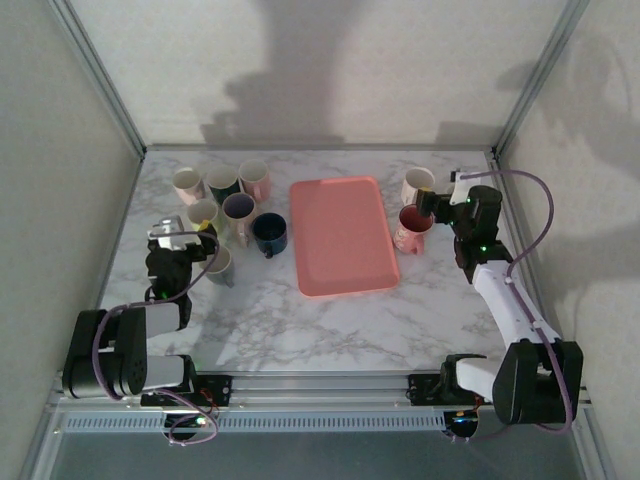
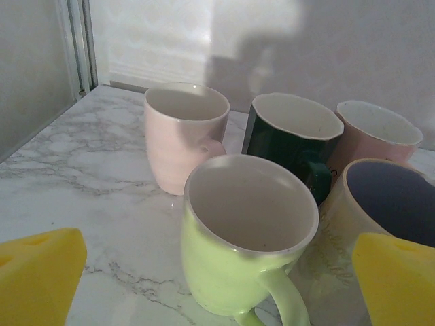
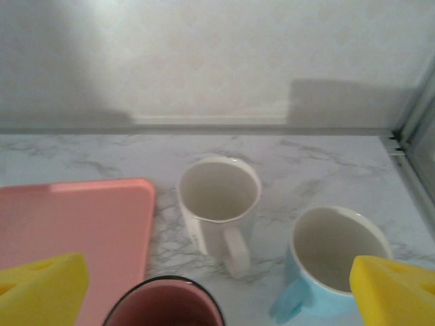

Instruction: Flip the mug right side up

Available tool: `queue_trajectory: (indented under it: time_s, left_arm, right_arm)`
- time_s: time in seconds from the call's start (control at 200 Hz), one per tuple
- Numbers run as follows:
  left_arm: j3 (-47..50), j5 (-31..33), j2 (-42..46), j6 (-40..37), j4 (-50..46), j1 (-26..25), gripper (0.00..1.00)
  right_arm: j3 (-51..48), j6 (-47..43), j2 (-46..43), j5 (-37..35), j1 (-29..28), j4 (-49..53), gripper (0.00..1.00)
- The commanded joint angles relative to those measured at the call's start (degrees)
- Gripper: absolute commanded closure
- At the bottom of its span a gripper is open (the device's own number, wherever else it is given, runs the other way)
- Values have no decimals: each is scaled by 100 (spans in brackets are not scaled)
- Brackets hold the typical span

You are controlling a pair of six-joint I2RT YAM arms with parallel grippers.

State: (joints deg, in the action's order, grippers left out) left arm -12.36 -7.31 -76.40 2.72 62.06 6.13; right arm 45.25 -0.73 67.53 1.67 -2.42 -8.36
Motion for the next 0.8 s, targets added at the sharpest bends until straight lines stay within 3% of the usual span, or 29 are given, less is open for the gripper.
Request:
queue_trajectory:
  time_s: [0.0,0.466,0.796]
  left_arm:
    - [107,-66,-126,-42,597,-42,0]
    - [167,-77,-366,-78,941,-112,1]
    - [246,-146,-584,-163,1241,-156,0]
  right_arm:
    - [-402,-173,27,-244,185,-511,1]
    - [-1638,77,456,435,247,-1881,1]
    - [-2248,133,926,348,129,-2947,1]
